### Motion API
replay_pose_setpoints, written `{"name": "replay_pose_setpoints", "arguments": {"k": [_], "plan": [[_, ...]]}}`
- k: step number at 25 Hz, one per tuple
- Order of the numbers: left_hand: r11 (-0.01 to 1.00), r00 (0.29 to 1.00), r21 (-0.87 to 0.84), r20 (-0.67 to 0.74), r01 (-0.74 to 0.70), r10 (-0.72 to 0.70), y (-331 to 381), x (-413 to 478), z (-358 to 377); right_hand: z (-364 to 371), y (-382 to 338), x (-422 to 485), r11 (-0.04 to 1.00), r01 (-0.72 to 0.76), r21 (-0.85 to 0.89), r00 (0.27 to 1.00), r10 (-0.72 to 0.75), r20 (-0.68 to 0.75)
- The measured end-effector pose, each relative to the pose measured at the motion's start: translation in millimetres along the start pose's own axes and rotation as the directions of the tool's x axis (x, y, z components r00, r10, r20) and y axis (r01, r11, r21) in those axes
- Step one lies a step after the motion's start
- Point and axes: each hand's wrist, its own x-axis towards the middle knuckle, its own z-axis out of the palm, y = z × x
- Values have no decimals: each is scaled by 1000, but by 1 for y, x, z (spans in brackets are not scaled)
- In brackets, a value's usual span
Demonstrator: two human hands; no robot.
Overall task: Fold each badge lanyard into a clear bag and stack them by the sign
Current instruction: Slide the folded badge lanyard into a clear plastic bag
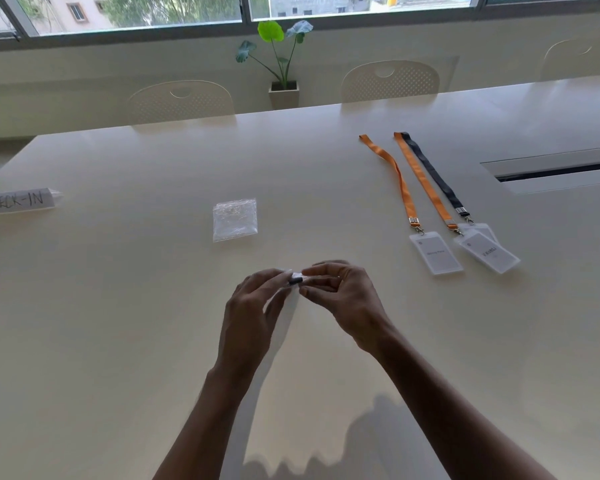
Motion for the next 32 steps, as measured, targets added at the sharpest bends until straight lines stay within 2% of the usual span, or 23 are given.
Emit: {"name": "replay_pose_setpoints", "arguments": {"k": [3, 6, 9, 13, 15, 18, 23, 26, 32], "plan": [[995, 999, -89, 11, 38, -37, 7, 9, -9, -7, -7, 4, 960, 177, -218, 984, -180, 7], [970, 987, -194, 90, 149, -134, 13, 15, -17, -17, -13, 8, 893, 253, -373, 964, -267, 16], [897, 956, -337, 152, 288, -250, 17, 17, -21, -23, -15, 9, 910, 242, -335, 968, -252, 16], [675, 883, -576, 223, 461, -413, 17, 18, -22, -25, -14, 7, 973, 177, -147, 984, -172, 46], [563, 839, -637, 284, 527, -464, 16, 18, -22, -26, -13, 7, 987, 142, -77, 989, -138, 52], [423, 758, -657, 379, 624, -531, 10, 16, -22, -25, -9, 6, 995, 85, -61, 995, -81, 60], [424, 724, -610, 404, 669, -559, 6, 8, -17, -24, 1, 3, 998, -22, -58, 997, 27, 78], [391, 701, -614, 409, 685, -585, 6, 3, -16, -26, 6, 3, 997, -69, -41, 995, 71, 64], [400, 697, -636, 320, 660, -642, -2, -1, -19, -23, 10, 4, 990, -142, -24, 984, 143, 107]]}}
